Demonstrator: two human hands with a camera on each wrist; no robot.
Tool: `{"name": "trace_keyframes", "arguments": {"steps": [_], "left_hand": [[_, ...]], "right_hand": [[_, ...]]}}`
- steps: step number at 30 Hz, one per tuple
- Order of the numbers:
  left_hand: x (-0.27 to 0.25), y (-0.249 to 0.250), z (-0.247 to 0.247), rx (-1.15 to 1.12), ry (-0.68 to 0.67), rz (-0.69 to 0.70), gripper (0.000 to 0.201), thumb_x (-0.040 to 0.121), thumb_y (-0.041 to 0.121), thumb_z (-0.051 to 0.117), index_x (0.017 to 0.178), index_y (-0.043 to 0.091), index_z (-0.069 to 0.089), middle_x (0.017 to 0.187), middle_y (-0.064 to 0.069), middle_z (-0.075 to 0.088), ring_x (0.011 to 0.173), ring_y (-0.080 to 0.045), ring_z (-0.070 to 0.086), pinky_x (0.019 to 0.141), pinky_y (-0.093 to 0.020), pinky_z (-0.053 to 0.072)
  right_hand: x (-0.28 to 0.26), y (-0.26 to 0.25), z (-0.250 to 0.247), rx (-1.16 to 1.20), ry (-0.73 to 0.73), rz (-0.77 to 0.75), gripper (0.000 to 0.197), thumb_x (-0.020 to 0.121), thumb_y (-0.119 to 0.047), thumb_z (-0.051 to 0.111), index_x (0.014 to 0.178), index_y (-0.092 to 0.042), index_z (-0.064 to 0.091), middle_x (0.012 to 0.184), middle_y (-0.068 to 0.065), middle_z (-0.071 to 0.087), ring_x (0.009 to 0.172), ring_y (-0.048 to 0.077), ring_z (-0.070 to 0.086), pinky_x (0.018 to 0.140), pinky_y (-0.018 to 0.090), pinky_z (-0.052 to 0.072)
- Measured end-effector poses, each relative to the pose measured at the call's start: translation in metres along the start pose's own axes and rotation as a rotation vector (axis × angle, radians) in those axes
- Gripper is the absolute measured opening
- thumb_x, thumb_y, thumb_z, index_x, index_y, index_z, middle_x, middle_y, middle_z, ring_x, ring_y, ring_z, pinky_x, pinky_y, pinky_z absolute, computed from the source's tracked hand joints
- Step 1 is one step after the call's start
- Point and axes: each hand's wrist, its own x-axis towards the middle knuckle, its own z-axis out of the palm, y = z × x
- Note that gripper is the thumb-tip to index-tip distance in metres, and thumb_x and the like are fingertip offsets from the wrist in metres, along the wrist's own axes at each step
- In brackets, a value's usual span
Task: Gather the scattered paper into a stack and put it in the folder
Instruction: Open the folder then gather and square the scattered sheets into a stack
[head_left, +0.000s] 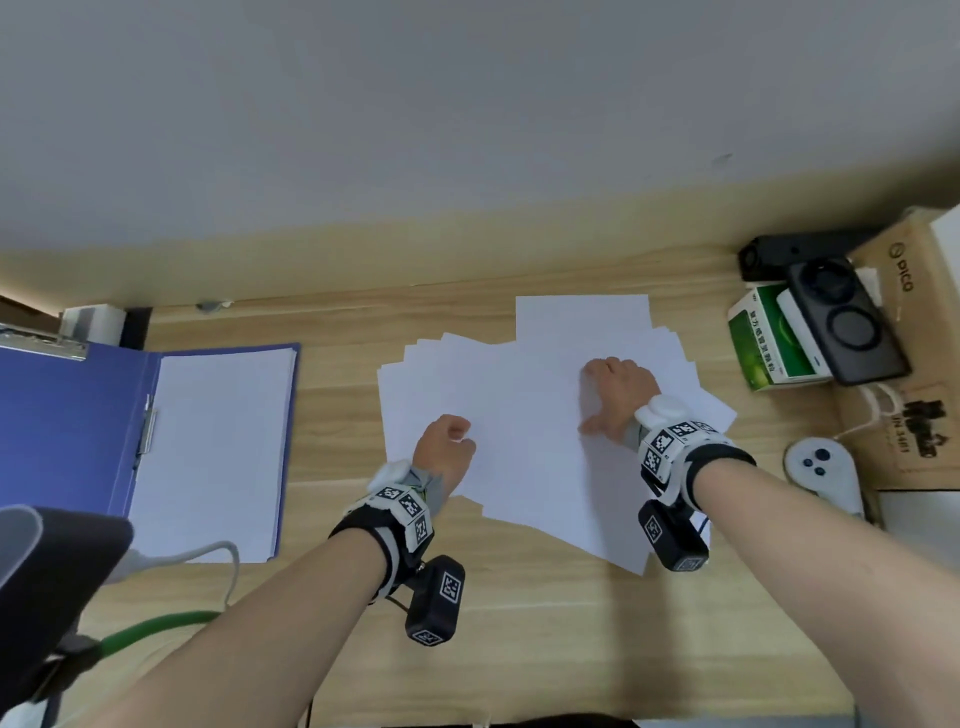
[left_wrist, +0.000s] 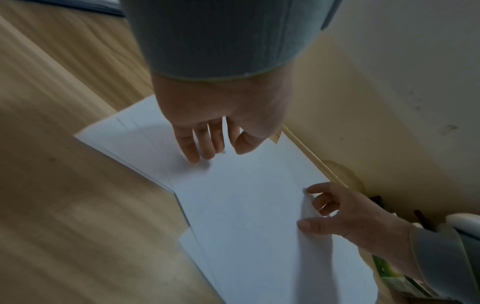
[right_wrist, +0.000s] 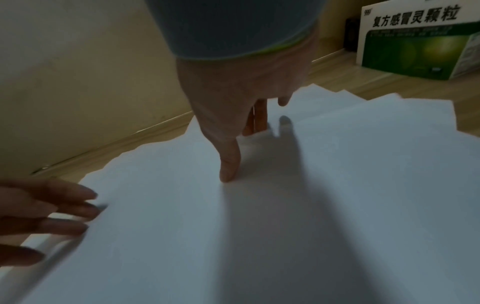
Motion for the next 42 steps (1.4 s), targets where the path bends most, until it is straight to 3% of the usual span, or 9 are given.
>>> {"name": "trace_keyframes", "arguments": {"steps": [5, 9, 12, 16, 21, 24, 28, 34, 42], "left_hand": [[0.004, 0.007, 0.012, 0.065, -0.010, 0.024, 0.034, 0.091, 0.009, 0.050, 0.124, 0.012, 0.055, 0.125, -0.007, 0.057, 0.104, -0.023, 0.058, 0.081, -0.027, 0.043], [0.006, 0.018, 0.015, 0.131, 0.073, 0.109, 0.035, 0.089, 0.006, 0.050, 0.124, 0.012, 0.054, 0.125, -0.004, 0.055, 0.111, -0.021, 0.056, 0.082, -0.024, 0.038], [0.014, 0.032, 0.025, 0.190, 0.127, 0.240, 0.038, 0.085, 0.002, 0.050, 0.122, 0.013, 0.055, 0.124, -0.005, 0.056, 0.113, -0.022, 0.056, 0.084, -0.024, 0.040], [0.031, 0.055, 0.044, 0.464, -0.048, 0.386, 0.045, 0.086, 0.000, 0.047, 0.129, 0.011, 0.051, 0.133, -0.009, 0.046, 0.123, -0.026, 0.047, 0.097, -0.029, 0.039], [0.046, 0.078, 0.066, 0.916, -0.142, 0.501, 0.064, 0.079, 0.025, 0.062, 0.137, 0.020, 0.036, 0.139, -0.005, 0.033, 0.126, -0.027, 0.035, 0.089, -0.040, 0.043], [0.049, 0.093, 0.068, 1.017, -0.144, 0.433, 0.067, 0.073, 0.033, 0.071, 0.130, 0.018, 0.038, 0.129, -0.007, 0.039, 0.120, -0.029, 0.038, 0.084, -0.041, 0.042], [0.051, 0.086, 0.059, 1.039, -0.186, 0.349, 0.055, 0.071, 0.036, 0.071, 0.117, 0.020, 0.047, 0.120, -0.006, 0.045, 0.115, -0.026, 0.042, 0.084, -0.039, 0.043], [0.035, 0.041, 0.030, 0.884, -0.199, 0.195, 0.063, 0.082, 0.023, 0.063, 0.140, 0.020, 0.038, 0.134, -0.007, 0.053, 0.117, -0.026, 0.056, 0.088, -0.031, 0.047], [-0.002, -0.013, -0.060, 0.608, -0.104, -0.012, 0.059, 0.092, 0.022, 0.057, 0.145, 0.008, 0.035, 0.149, -0.010, 0.041, 0.134, -0.029, 0.043, 0.105, -0.033, 0.037]], "right_hand": [[-0.008, 0.001, 0.008, 0.069, -0.131, 0.026, 0.058, 0.075, -0.041, 0.076, 0.127, -0.021, 0.061, 0.128, 0.005, 0.052, 0.123, 0.028, 0.046, 0.094, 0.041, 0.047], [-0.032, 0.013, 0.012, 0.300, -0.060, 0.079, 0.020, 0.082, -0.025, 0.065, 0.101, -0.028, 0.067, 0.104, 0.001, 0.068, 0.094, 0.029, 0.063, 0.073, 0.033, 0.050], [-0.060, 0.037, 0.015, 0.440, 0.034, 0.238, 0.009, 0.084, -0.023, 0.064, 0.092, -0.023, 0.064, 0.090, 0.003, 0.068, 0.083, 0.031, 0.063, 0.068, 0.033, 0.049], [-0.102, 0.063, 0.035, 0.693, 0.159, 0.552, 0.015, 0.086, -0.018, 0.069, 0.095, -0.008, 0.064, 0.090, 0.008, 0.062, 0.086, 0.031, 0.060, 0.068, 0.032, 0.041], [-0.144, 0.060, 0.070, 0.991, 0.283, 0.838, 0.013, 0.081, -0.012, 0.067, 0.092, -0.007, 0.071, 0.090, 0.013, 0.073, 0.082, 0.031, 0.068, 0.067, 0.032, 0.049], [-0.152, 0.049, 0.078, 1.100, 0.366, 0.884, 0.009, 0.079, -0.009, 0.064, 0.084, -0.005, 0.070, 0.081, 0.012, 0.071, 0.075, 0.029, 0.066, 0.063, 0.031, 0.048], [-0.145, 0.046, 0.089, 1.130, 0.308, 0.868, 0.015, 0.079, -0.014, 0.066, 0.088, -0.003, 0.069, 0.087, 0.013, 0.072, 0.082, 0.032, 0.068, 0.074, 0.039, 0.054], [-0.125, 0.027, 0.085, 1.002, 0.243, 0.737, 0.019, 0.084, -0.020, 0.070, 0.088, -0.003, 0.063, 0.093, 0.012, 0.069, 0.090, 0.033, 0.065, 0.072, 0.034, 0.046], [-0.083, -0.031, 0.067, 1.027, 0.247, 0.610, 0.023, 0.080, -0.019, 0.071, 0.090, 0.000, 0.063, 0.093, 0.017, 0.069, 0.090, 0.036, 0.065, 0.079, 0.043, 0.053]]}}
